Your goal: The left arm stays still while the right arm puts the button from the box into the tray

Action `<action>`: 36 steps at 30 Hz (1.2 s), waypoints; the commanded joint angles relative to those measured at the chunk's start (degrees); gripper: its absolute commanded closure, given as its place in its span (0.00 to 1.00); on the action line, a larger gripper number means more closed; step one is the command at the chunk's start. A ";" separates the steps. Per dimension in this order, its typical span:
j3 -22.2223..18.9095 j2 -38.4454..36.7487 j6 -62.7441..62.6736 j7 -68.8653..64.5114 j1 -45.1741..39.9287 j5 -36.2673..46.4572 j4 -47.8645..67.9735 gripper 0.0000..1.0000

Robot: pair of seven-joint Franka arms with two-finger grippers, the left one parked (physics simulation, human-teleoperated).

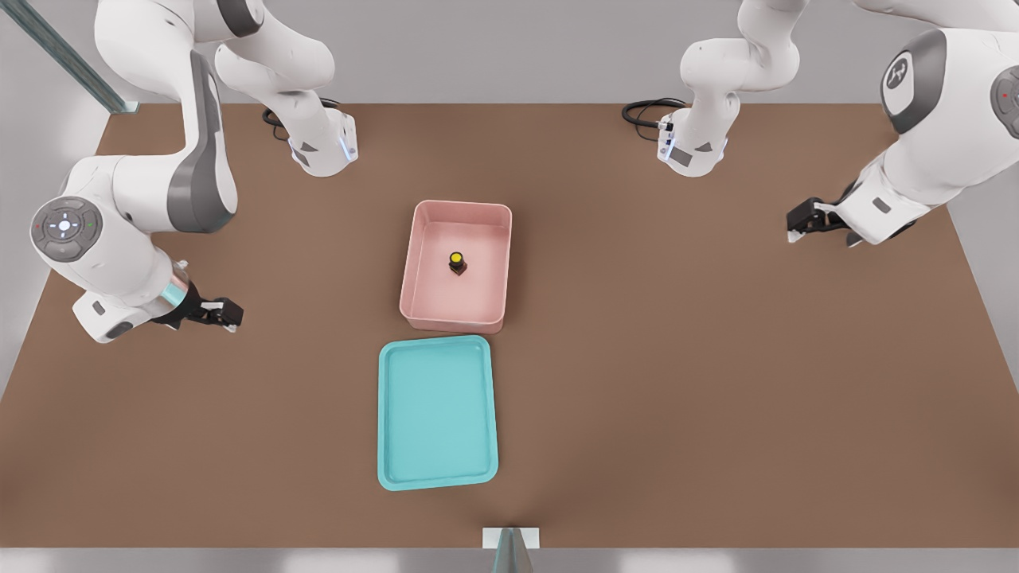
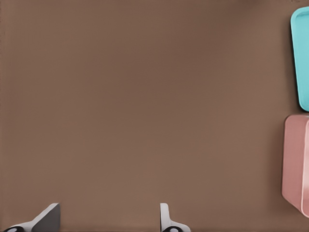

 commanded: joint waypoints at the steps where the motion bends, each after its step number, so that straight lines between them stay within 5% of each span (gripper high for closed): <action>1: 0.07 0.02 0.20 -4.66 0.28 0.30 0.11 0.00; 4: 12.81 1.16 6.70 -3.87 4.84 0.04 -3.93 0.00; 8: 15.10 7.49 14.43 4.47 22.60 -3.04 -8.49 0.00; 12: 19.23 8.02 20.85 8.17 24.62 -2.95 -17.38 0.00; 16: 19.50 7.49 34.13 8.17 24.27 -3.04 -29.07 0.00; 36: 20.46 8.90 47.22 8.09 23.66 -8.84 -44.54 0.00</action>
